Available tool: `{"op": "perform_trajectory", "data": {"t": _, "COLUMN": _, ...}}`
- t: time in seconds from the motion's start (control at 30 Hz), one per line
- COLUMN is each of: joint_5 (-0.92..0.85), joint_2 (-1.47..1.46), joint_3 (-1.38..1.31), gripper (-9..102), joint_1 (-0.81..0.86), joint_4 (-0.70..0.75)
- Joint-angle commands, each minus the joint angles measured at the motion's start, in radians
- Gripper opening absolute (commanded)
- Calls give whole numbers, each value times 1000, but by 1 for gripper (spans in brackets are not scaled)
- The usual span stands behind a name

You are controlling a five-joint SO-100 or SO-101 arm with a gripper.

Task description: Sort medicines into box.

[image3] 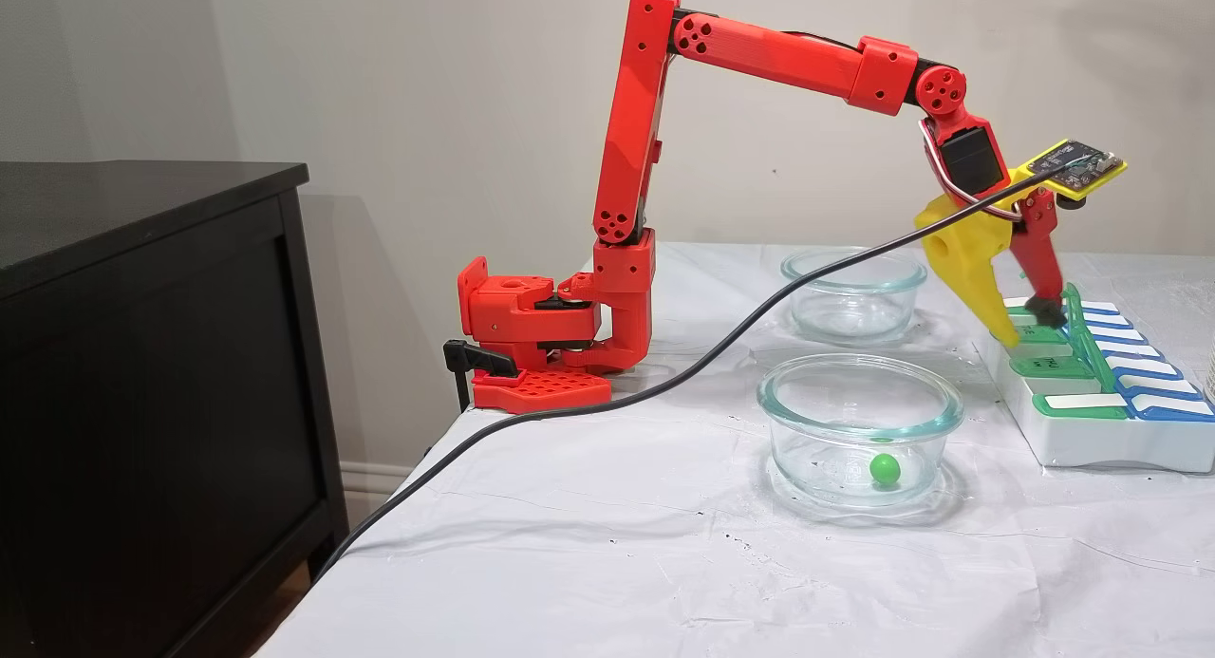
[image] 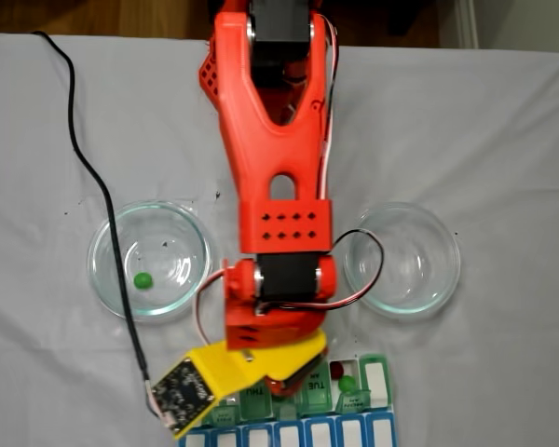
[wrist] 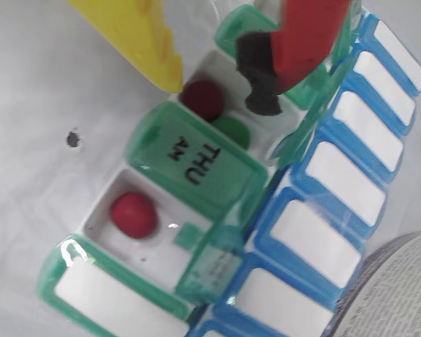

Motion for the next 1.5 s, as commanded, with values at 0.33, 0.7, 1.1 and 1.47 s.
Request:
{"op": "perform_trajectory", "data": {"t": 0.33, "joint_5": -298, "joint_2": 367, "joint_3": -11, "gripper": 0, "joint_1": 230, "joint_4": 337}}
{"op": "perform_trajectory", "data": {"t": 0.7, "joint_5": -558, "joint_2": 523, "joint_3": 261, "gripper": 0, "joint_1": 479, "joint_4": 252}}
{"op": "perform_trajectory", "data": {"t": 1.1, "joint_5": -779, "joint_2": 653, "joint_3": 509, "gripper": 10, "joint_1": 540, "joint_4": 63}}
{"op": "perform_trajectory", "data": {"t": 1.47, "joint_5": -808, "joint_2": 683, "joint_3": 681, "gripper": 19, "joint_1": 532, "joint_4": -95}}
